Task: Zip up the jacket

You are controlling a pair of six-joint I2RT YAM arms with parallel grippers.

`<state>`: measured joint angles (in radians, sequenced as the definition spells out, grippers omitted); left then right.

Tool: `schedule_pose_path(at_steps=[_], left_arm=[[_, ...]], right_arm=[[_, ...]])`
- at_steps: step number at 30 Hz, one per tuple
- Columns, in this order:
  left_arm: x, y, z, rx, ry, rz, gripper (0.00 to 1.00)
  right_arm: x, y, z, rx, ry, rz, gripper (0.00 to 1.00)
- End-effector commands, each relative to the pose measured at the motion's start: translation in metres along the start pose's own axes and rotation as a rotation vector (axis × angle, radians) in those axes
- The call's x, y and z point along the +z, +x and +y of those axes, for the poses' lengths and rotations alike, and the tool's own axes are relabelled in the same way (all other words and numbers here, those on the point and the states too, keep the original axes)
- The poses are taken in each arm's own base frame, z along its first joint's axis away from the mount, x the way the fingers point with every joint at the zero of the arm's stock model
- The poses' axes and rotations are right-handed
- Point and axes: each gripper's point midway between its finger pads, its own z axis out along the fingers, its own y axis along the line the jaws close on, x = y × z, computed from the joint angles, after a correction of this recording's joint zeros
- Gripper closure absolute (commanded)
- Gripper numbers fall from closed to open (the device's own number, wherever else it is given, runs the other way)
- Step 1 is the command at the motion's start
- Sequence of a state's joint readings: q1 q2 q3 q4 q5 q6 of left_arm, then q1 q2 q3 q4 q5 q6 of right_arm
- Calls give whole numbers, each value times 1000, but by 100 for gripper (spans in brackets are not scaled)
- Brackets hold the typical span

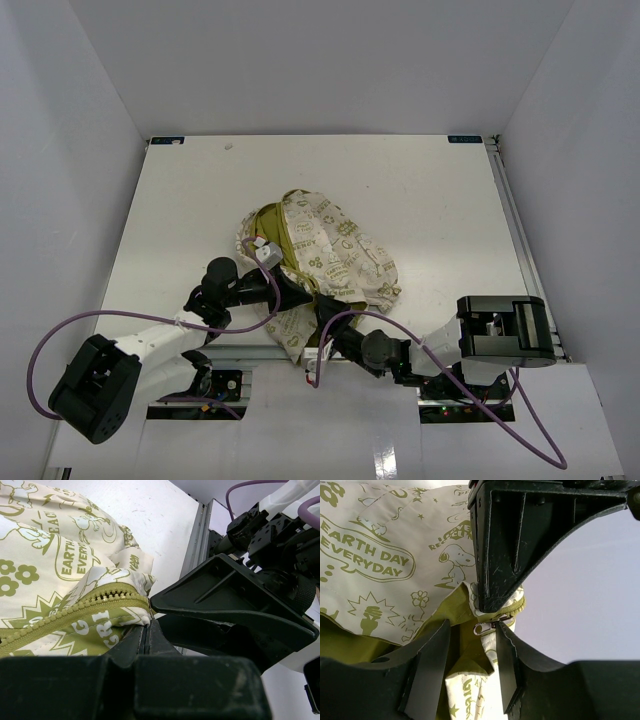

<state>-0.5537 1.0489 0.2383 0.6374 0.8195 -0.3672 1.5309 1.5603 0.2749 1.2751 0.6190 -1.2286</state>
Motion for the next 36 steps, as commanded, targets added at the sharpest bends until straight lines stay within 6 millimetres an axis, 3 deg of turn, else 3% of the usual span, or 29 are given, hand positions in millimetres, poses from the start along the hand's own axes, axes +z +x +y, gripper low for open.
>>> schedule_pose_path(at_steps=[1,12,36], left_arm=[[0,-9,-9,40,39,-25,100],[0,-10,-9,41,40,-24,100],[-1,-11,-10,48,42,-28,100]], right_arm=[[3,-15,-51,138,205,-52,55],[3,-15,-54,165,200,-55,73],[0,-12,-56,199,185,-40,92]])
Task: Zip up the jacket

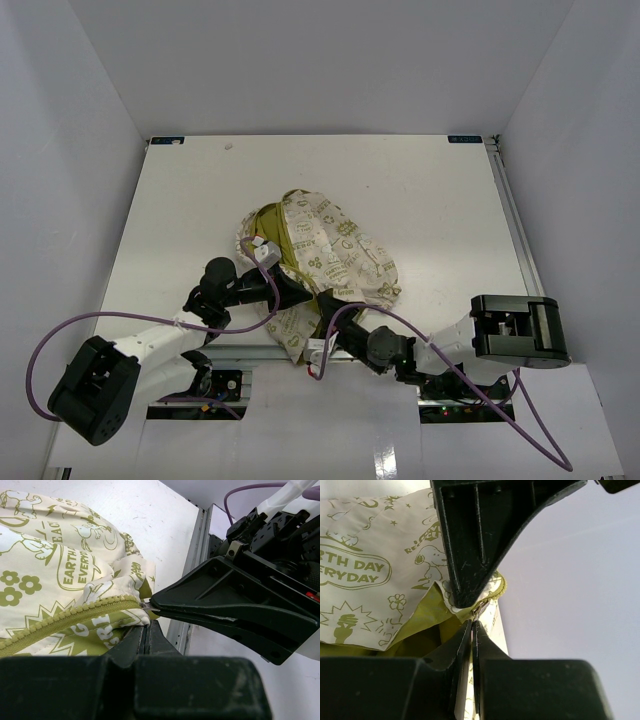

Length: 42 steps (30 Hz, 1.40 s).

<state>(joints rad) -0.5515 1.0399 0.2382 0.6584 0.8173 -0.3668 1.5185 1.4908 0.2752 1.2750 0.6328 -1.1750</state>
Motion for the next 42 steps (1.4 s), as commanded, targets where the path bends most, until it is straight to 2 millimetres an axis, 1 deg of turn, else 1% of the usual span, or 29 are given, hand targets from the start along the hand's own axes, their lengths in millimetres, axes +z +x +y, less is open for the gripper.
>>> schedule_pose_path(at_steps=[1,7,11,15,24,27,29,30,36,39,42], left_arm=[[0,-5,-9,25,39,-8,100],[0,-5,-9,26,40,-8,100],[-1,-5,-9,26,40,-8,100],[-1,-5,-10,26,44,-8,100],[-1,-5,-11,29,47,-10,100],[-1,-5,-11,29,49,-10,100],[-1,-5,-11,29,49,-10,100],[-1,-5,-12,30,50,-12,100],[-1,-4,-12,15,53,-4,100],[-1,-3,-11,9,48,-3,100],[-1,-2,-9,-3,34,-2,100]], right_arm=[[5,-16,-33,111,118,-43,92],[8,-16,-34,122,129,-34,92],[10,-15,-31,126,123,-28,91],[12,-15,-28,128,113,-28,86],[15,-13,-27,129,116,-21,80],[16,-11,-27,127,118,-15,85],[18,-10,-28,126,122,-6,92],[18,-8,-28,126,126,-2,92],[19,-6,-50,137,207,9,92],[24,-5,-61,150,233,17,92],[32,0,-67,182,229,27,92]])
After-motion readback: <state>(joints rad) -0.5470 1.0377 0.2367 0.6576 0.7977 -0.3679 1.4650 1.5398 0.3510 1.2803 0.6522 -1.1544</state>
